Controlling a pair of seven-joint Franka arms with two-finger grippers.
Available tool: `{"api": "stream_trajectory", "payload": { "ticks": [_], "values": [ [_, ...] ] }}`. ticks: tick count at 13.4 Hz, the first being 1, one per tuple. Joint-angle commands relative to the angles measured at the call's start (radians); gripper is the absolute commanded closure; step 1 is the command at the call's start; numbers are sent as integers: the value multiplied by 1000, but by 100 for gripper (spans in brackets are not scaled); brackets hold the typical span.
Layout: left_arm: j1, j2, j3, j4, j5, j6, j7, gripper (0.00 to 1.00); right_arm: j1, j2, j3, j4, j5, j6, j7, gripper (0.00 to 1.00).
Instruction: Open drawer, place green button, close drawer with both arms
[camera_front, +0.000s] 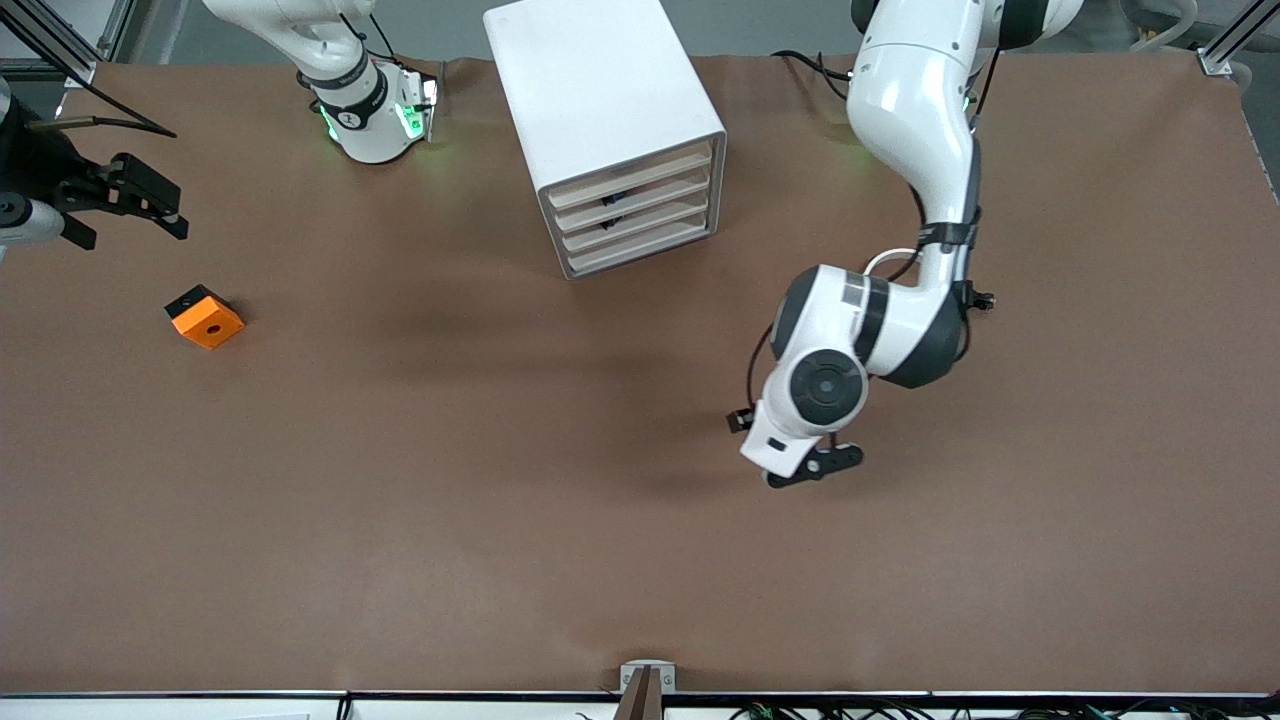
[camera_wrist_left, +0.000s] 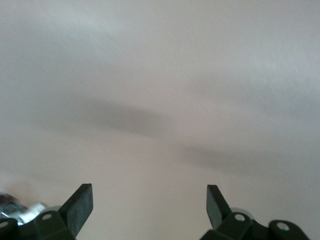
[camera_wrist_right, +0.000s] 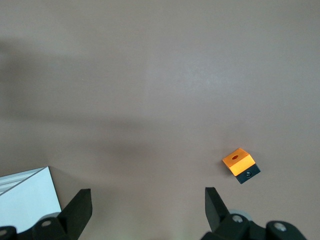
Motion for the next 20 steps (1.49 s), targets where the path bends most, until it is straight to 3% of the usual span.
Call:
{"api": "stream_trajectory", "payload": {
  "ticks": [1, 5, 7, 14, 17, 20],
  "values": [
    [-14, -23, 94, -18, -14, 5, 130, 0, -5, 16, 8, 25, -10, -16, -3, 0],
    [-14, -101, 225, -19, -14, 11, 335, 0, -7, 14, 10, 25, -10, -16, -3, 0],
    [-10, -151, 248, -22, -12, 5, 414, 0, -5, 14, 8, 25, -11, -16, -1, 0],
    [82, -355, 257, -28, -9, -88, 503, 0, -7, 14, 8, 25, -11, -16, -1, 0],
    [81, -409, 254, -27, 72, -122, 503, 0, -7, 16, 8, 27, -11, -16, -1, 0],
    [86, -415, 256, -31, 78, -136, 502, 0, -7, 16, 8, 27, -11, -16, -1, 0]
  ]
}}
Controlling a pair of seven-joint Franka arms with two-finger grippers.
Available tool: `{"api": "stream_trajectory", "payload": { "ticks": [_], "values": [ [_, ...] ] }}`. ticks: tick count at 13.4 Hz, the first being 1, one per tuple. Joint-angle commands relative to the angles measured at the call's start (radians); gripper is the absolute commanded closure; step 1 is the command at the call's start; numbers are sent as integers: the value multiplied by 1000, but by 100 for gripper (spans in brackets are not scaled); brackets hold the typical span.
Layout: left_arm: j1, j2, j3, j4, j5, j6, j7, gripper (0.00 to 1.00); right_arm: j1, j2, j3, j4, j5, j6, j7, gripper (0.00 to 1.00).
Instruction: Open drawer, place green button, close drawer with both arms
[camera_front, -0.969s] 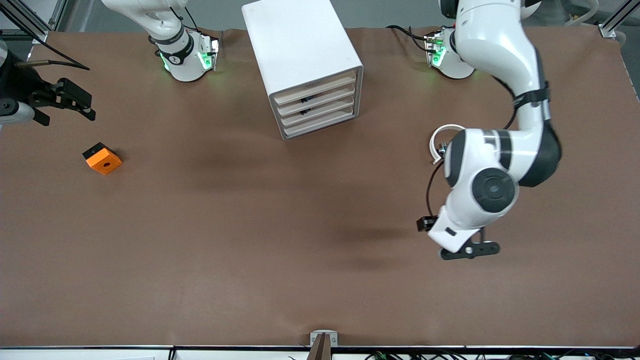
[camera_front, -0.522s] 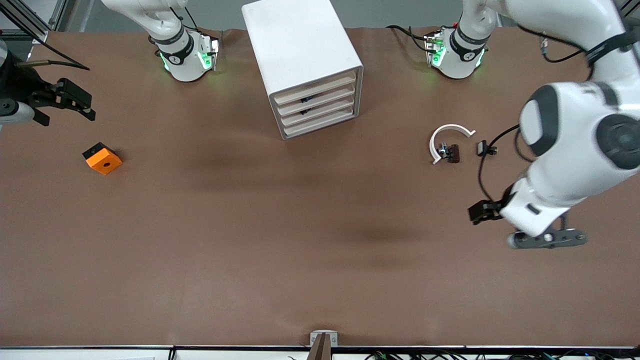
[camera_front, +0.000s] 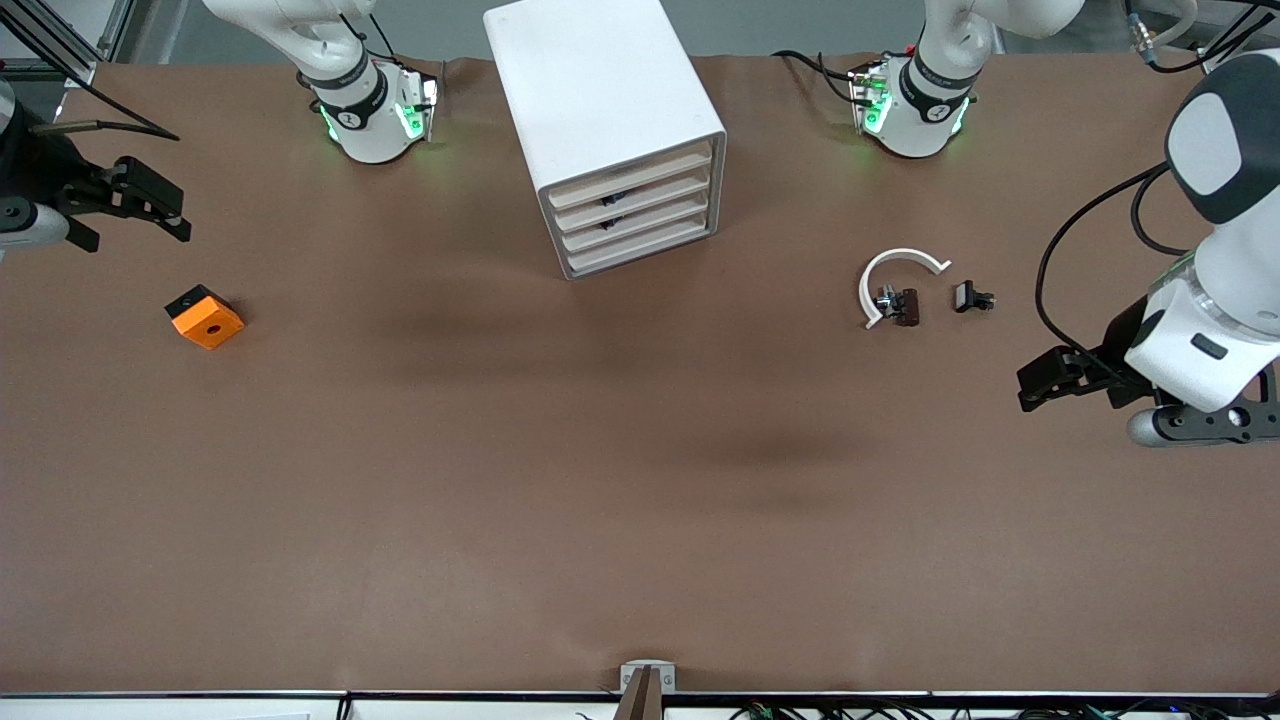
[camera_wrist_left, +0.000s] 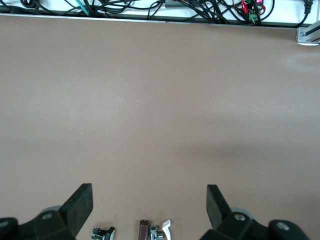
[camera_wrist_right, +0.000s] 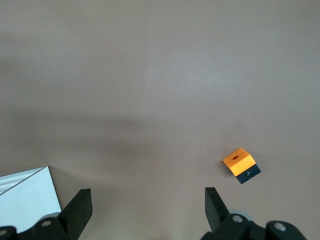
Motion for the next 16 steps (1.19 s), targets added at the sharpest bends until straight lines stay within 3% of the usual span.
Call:
{"api": "stream_trajectory", "payload": {
  "ticks": [1, 4, 8, 11, 16],
  "values": [
    [0, -23, -1, -22, 21, -43, 11, 0, -5, 10, 9, 25, -11, -16, -3, 0],
    [39, -50, -21, -22, 22, -81, 8, 0, -5, 10, 9, 25, -11, -16, -3, 0],
    [192, -95, -208, -24, 56, -112, 5, 0, -4, 10, 9, 25, -11, -16, -3, 0],
    [377, -150, -490, -33, 203, -115, -3, 0, -4, 10, 10, 25, -9, -14, -3, 0],
    [591, -233, -752, -90, 263, -152, -1, 0, -4, 10, 9, 25, -11, -14, -4, 0]
  ]
}}
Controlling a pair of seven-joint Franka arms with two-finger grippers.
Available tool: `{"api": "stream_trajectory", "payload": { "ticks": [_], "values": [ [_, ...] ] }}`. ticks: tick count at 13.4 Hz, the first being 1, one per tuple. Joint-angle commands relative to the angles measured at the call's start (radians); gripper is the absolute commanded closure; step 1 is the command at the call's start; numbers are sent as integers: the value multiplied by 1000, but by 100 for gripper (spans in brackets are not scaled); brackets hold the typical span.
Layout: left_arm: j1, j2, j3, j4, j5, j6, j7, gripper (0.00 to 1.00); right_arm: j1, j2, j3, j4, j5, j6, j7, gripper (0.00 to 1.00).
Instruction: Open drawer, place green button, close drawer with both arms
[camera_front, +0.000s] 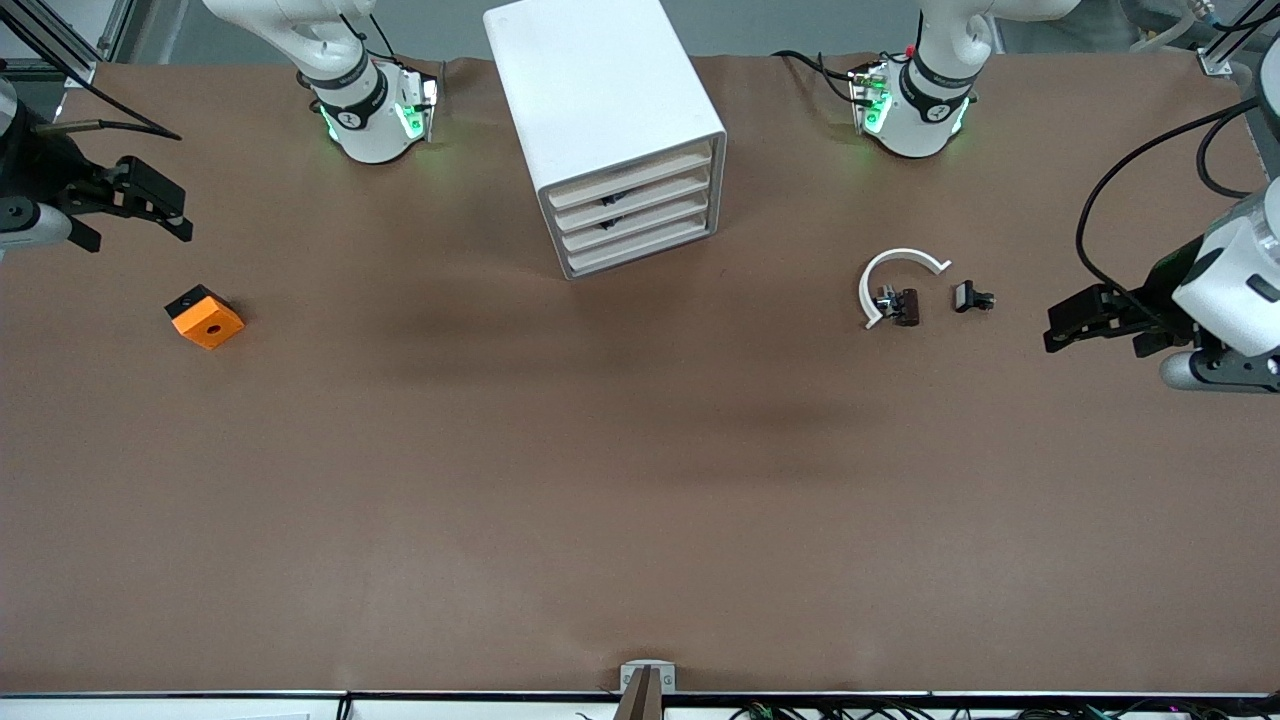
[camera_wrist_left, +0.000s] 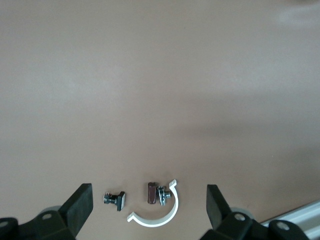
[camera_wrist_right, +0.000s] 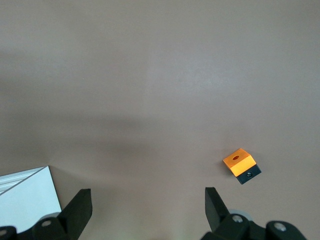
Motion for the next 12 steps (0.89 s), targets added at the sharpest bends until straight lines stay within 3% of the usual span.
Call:
{"api": "stream_trajectory", "payload": {
  "ticks": [1, 3, 9, 12],
  "values": [
    [120, -82, -172, -79, 84, -12, 2, 0, -4, 10, 5, 28, -11, -14, -4, 0],
    [186, -129, -260, -134, 104, -12, 0, 0, -5, 10, 5, 28, -11, -14, -6, 0],
    [262, -339, -357, -378, 133, 60, 0, 0, -5, 12, 5, 28, -11, -16, -4, 0],
    [283, -406, -364, -447, 135, 91, 0, 0, -4, 12, 7, 28, -9, -14, -3, 0]
  ]
}}
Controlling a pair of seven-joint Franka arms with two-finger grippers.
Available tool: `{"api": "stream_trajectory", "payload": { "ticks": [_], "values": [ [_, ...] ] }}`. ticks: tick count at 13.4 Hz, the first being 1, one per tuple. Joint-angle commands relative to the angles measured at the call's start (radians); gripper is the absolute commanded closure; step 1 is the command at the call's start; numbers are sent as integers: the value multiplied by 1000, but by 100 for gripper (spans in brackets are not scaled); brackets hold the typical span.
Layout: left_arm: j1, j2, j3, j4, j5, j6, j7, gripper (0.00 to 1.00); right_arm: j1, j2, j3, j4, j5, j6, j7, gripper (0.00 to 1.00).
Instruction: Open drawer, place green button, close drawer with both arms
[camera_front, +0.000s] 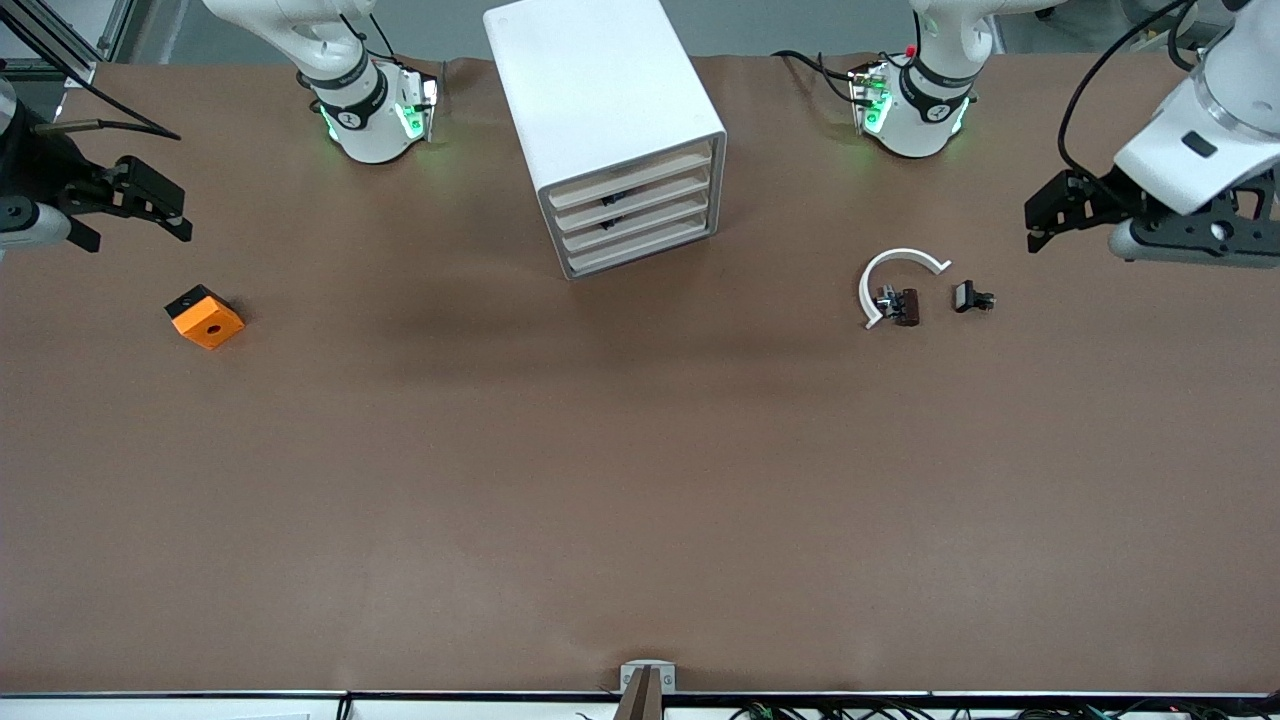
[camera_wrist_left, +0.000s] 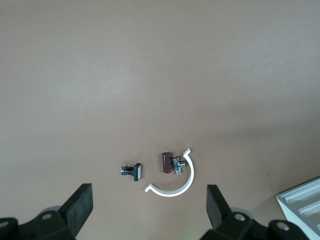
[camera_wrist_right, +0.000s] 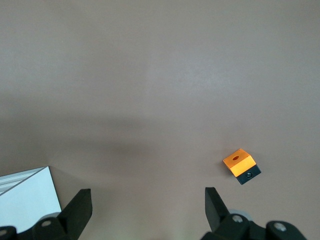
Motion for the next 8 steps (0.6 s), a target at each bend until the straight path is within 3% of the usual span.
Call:
{"api": "stream_trajectory", "payload": {
  "ticks": [1, 8],
  "values": [
    [36, -76, -10, -84, 19, 40, 5, 0, -1, 13, 7, 25, -9, -14, -3, 0],
    [16, -65, 50, -60, 18, 28, -47, 0, 13, 14, 7, 25, -11, -14, -3, 0]
  ]
}}
